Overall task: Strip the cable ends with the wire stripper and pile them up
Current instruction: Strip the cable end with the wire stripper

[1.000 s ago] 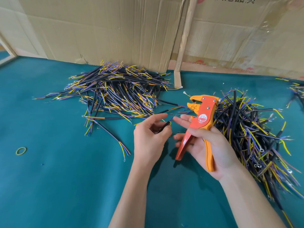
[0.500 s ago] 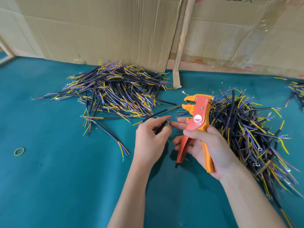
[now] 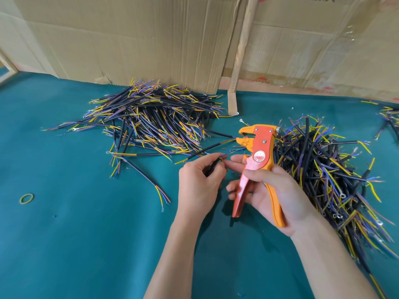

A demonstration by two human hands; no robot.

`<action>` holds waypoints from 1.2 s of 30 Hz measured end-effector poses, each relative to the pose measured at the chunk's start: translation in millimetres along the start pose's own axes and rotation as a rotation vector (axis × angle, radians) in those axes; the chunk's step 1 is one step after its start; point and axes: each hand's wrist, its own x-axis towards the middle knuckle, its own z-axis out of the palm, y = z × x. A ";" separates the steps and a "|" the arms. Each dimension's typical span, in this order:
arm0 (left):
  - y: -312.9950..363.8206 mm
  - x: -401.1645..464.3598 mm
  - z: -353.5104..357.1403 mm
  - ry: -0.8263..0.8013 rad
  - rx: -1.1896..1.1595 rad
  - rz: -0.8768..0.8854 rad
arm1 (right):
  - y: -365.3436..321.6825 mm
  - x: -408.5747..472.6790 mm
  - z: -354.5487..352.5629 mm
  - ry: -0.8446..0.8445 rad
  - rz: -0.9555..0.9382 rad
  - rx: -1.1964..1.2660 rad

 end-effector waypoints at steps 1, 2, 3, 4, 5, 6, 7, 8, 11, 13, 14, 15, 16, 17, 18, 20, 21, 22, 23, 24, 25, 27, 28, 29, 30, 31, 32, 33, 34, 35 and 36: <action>-0.4 0.2 0.0 0.003 0.004 0.005 | -1.1 -0.2 -0.8 0.007 0.002 -0.008; -1.0 0.7 -0.2 0.008 0.002 0.011 | -2.5 -0.4 -1.8 0.021 0.005 -0.017; -1.8 1.2 -0.8 0.016 -0.008 0.014 | -3.7 -0.7 -3.2 0.040 0.008 -0.024; -2.8 2.0 -1.5 0.026 -0.024 0.012 | -4.9 -0.8 -4.7 0.059 0.014 -0.028; -4.2 2.7 -2.3 0.034 -0.037 0.006 | -6.0 -0.9 -6.5 0.076 0.024 -0.030; -5.4 3.2 -3.0 0.040 -0.047 0.000 | -6.8 -1.2 -8.1 0.088 0.039 -0.033; -6.0 3.1 -3.3 0.047 -0.057 -0.004 | -7.5 -1.5 -9.4 0.096 0.059 -0.038; -6.5 3.3 -3.6 0.053 -0.069 -0.005 | -8.0 -1.9 -10.1 0.098 0.087 -0.048; -7.5 3.9 -5.2 0.047 -0.098 -0.001 | -8.3 -3.3 -9.8 0.059 0.178 -0.049; -8.3 4.3 -7.0 0.026 -0.129 -0.008 | -8.6 -5.2 -10.6 0.011 0.233 -0.045; -8.7 4.5 -7.9 0.014 -0.141 -0.013 | -8.8 -6.3 -10.9 -0.020 0.262 -0.052; -8.9 4.6 -9.0 0.003 -0.144 -0.017 | -9.1 -7.7 -10.9 -0.055 0.290 -0.065; -8.9 4.7 -9.8 -0.006 -0.138 -0.018 | -9.6 -9.0 -10.9 -0.090 0.311 -0.083; -8.8 4.6 -10.4 -0.014 -0.123 -0.014 | -10.0 -10.0 -11.2 -0.119 0.322 -0.100; -8.7 4.7 -11.0 -0.021 -0.105 -0.007 | -10.1 -10.3 -11.5 -0.143 0.323 -0.109; -8.2 4.4 -12.1 -0.029 -0.063 0.015 | -10.6 -10.5 -12.7 -0.172 0.315 -0.113; -7.5 4.1 -12.7 -0.031 -0.039 0.030 | -11.1 -10.4 -13.0 -0.181 0.310 -0.119; -6.7 3.9 -13.3 -0.034 -0.017 0.042 | -11.5 -10.4 -13.1 -0.189 0.307 -0.127; -6.0 3.7 -13.6 -0.037 -0.002 0.050 | -11.7 -10.4 -13.3 -0.193 0.306 -0.132; -5.4 3.5 -13.7 -0.038 0.006 0.055 | -11.7 -10.4 -13.6 -0.193 0.305 -0.134; -5.1 3.4 -13.8 -0.035 0.013 0.057 | -11.4 -10.3 -13.9 -0.192 0.304 -0.133; -5.4 3.3 -13.9 -0.029 0.029 0.054 | -11.2 -10.0 -14.1 -0.189 0.302 -0.129; -5.4 3.2 -13.8 -0.027 0.034 0.050 | -11.4 -9.9 -14.4 -0.189 0.302 -0.130; -5.1 2.9 -14.1 -0.025 0.037 0.047 | -11.7 -9.9 -14.8 -0.190 0.301 -0.134; -4.7 2.8 -14.2 -0.025 0.041 0.048 | -11.7 -9.8 -15.1 -0.192 0.302 -0.139; -4.4 2.6 -14.3 -0.027 0.047 0.050 | -11.7 -9.8 -15.4 -0.193 0.305 -0.141; -4.1 2.5 -14.3 -0.028 0.052 0.051 | -11.3 -9.6 -15.6 -0.194 0.307 -0.138; -3.9 2.5 -14.4 -0.028 0.054 0.050 | -10.8 -9.3 -15.7 -0.195 0.308 -0.130; -3.7 2.5 -14.4 -0.026 0.054 0.048 | -10.1 -9.0 -15.9 -0.194 0.307 -0.122; -3.7 2.6 -14.2 -0.024 0.053 0.045 | -9.7 -8.7 -16.3 -0.191 0.305 -0.117; -3.6 2.6 -14.0 -0.022 0.053 0.042 | -9.4 -8.5 -16.5 -0.187 0.303 -0.114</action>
